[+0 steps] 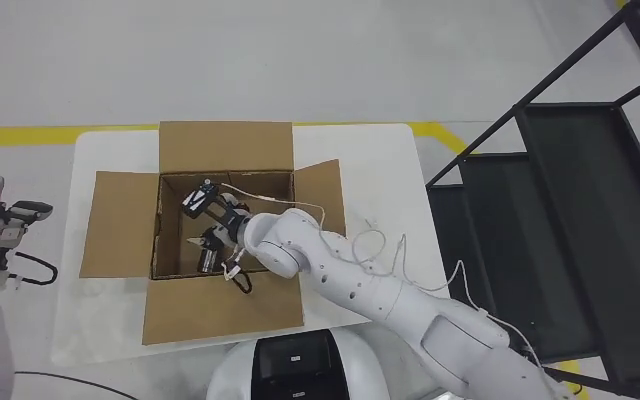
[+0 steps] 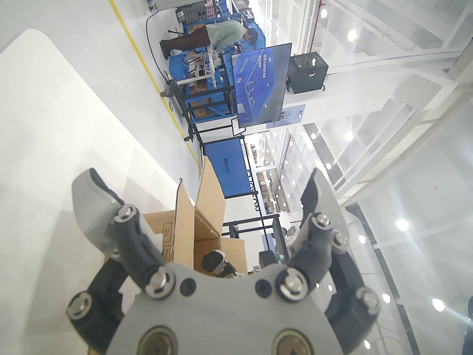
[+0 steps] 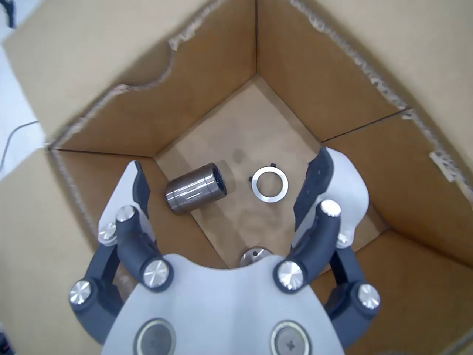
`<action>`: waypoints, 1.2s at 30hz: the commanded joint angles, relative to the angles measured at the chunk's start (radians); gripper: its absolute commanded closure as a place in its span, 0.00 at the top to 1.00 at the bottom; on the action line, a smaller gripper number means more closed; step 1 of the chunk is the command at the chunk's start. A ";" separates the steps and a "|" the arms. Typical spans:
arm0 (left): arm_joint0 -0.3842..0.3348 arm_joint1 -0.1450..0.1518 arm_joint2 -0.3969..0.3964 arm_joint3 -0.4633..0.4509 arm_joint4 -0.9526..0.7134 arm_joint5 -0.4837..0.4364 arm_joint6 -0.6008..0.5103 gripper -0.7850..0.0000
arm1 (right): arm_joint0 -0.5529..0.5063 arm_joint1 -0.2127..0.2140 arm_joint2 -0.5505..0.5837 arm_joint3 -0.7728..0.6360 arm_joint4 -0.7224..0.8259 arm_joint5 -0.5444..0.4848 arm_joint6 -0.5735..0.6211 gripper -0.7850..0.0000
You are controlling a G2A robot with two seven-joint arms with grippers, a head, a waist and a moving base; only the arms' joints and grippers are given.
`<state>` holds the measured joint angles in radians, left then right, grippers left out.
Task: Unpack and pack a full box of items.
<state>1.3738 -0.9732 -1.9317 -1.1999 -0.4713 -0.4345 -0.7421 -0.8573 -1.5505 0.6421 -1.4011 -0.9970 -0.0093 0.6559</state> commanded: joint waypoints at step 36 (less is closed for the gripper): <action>-0.117 -0.013 0.193 0.100 -0.174 0.038 -0.466 1.00 | -0.727 0.214 0.970 -0.569 0.514 -0.219 0.258 1.00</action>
<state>1.2560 -0.9878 -1.7360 -1.0905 -0.6113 -0.4102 -1.1527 -1.5887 -1.3376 1.6268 -1.9819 -0.5012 -0.2194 0.9040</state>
